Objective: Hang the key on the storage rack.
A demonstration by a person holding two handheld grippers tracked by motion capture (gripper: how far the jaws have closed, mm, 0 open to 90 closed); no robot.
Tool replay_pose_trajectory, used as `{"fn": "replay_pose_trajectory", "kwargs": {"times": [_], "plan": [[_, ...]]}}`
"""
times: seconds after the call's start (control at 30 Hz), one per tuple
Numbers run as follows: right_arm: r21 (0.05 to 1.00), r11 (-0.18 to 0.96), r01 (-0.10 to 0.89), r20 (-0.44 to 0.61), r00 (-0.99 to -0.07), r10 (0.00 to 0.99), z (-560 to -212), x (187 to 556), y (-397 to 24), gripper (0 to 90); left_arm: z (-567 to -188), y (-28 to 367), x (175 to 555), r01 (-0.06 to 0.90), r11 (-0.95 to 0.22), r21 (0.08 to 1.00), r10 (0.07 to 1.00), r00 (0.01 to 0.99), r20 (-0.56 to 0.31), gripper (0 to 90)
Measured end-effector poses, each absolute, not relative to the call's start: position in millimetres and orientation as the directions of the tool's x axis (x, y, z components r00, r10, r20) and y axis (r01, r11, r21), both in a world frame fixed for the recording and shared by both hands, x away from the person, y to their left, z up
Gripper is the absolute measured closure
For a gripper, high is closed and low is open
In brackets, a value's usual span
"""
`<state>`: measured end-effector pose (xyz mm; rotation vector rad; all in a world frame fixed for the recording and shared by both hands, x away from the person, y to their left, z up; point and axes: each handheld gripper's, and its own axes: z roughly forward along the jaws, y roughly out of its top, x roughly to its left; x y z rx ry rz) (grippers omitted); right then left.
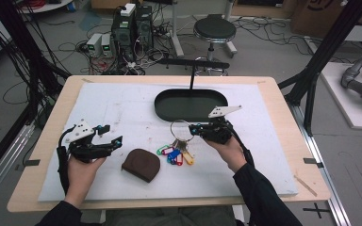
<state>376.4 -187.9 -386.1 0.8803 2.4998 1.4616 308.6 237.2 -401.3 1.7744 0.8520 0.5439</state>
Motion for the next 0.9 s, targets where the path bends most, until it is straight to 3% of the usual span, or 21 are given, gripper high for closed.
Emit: {"fn": "replay_pose_trajectory", "kwargs": {"times": [0.9], "plan": [[0.909, 0.239, 0.342, 0.132, -0.778, 0.614, -318.0, 396.0, -241.9, 88.7, -401.4, 237.7, 309.2, 0.291, -0.203, 0.935, 0.769, 0.638, -0.032, 30.9]]}}
